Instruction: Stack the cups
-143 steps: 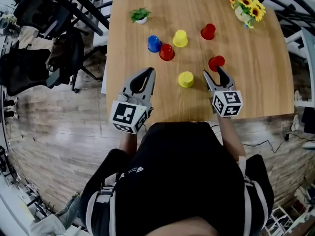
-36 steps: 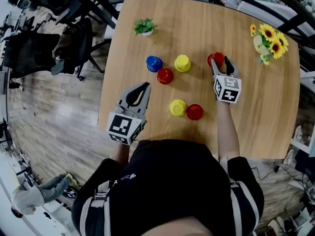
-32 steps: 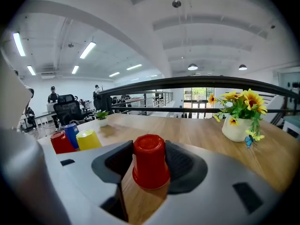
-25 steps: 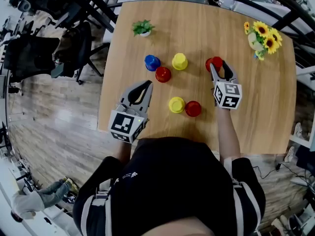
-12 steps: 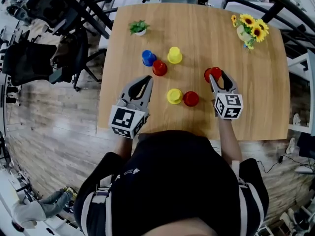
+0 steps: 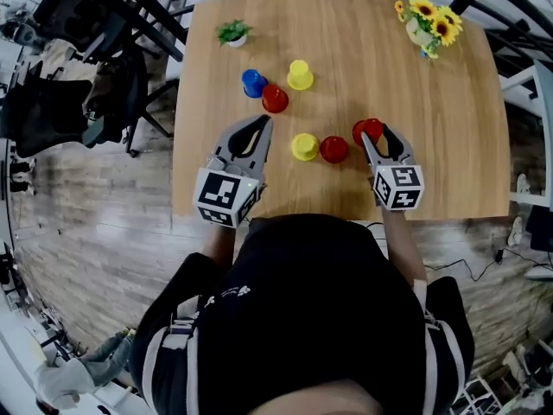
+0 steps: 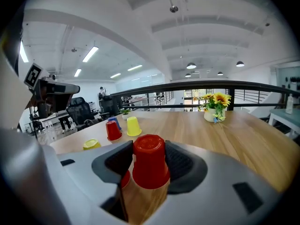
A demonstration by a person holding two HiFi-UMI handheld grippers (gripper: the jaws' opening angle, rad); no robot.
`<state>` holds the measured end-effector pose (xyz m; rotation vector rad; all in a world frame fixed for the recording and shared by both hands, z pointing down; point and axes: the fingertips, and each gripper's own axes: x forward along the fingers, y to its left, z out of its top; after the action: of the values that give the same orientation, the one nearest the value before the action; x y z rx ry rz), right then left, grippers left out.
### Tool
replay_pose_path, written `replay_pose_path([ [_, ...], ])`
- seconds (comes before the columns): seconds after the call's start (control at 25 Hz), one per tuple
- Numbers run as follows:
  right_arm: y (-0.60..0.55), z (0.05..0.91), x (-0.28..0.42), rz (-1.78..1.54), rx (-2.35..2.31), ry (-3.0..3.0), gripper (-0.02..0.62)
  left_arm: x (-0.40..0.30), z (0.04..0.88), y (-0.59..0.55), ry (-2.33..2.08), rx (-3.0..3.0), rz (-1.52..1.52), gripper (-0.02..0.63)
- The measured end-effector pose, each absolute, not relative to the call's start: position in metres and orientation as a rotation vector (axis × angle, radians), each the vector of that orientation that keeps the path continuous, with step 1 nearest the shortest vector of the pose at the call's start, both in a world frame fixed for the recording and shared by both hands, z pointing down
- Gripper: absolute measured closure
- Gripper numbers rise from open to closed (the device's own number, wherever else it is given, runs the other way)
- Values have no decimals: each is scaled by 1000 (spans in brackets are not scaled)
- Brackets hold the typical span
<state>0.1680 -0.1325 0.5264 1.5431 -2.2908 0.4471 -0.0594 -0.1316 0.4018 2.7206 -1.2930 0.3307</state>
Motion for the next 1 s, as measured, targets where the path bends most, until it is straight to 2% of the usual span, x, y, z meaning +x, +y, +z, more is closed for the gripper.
replay_pose_path([
  [1.0,-91,562,156,438,1468,-2242,377,-45,406,-120,-1238,2738,346,589],
])
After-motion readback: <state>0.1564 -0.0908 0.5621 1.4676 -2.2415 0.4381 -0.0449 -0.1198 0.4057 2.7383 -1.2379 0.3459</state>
